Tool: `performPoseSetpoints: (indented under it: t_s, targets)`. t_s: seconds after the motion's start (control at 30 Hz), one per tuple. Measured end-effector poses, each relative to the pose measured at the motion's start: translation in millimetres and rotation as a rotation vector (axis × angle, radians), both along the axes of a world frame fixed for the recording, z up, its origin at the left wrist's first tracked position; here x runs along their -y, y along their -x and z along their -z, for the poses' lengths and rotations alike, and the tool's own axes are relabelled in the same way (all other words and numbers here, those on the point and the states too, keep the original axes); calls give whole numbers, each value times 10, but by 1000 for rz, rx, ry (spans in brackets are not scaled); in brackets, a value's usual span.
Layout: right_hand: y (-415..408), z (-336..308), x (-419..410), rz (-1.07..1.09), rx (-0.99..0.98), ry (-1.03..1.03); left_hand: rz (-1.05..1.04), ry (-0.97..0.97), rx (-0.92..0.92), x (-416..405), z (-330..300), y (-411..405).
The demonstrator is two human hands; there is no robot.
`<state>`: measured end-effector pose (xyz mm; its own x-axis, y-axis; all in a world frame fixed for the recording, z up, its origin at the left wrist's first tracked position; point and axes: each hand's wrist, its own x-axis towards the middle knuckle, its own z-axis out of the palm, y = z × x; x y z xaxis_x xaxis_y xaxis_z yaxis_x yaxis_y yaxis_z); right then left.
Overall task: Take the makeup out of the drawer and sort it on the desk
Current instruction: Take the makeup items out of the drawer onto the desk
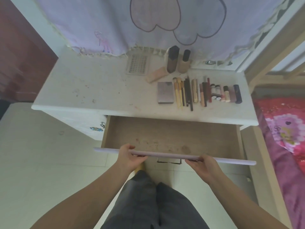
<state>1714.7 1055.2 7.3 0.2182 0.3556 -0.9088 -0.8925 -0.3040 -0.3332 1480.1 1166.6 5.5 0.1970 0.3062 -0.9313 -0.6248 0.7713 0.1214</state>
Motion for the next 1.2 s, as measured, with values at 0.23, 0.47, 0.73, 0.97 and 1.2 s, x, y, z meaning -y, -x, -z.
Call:
performPoseSetpoints:
  t_s: [0.23, 0.47, 0.73, 0.97, 1.2]
  targets:
    - [-14, -149, -190, -47, 96, -80, 26, -65, -80, -227, -79, -91]
    - [-308, -171, -755, -41, 126, -122, -57, -185, -48, -743, -194, -406]
    - [-465, -59, -1028, -180, 198, -125, -15, -145, 21, -1095, -193, -484]
    - [-517, -238, -936, -850, 562, 132, 709, -289, -201, -1024, -118, -366]
    - [-343, -798, -1166, -1354, 1632, 170, 1391, -978, -614, -1045, -847, -971]
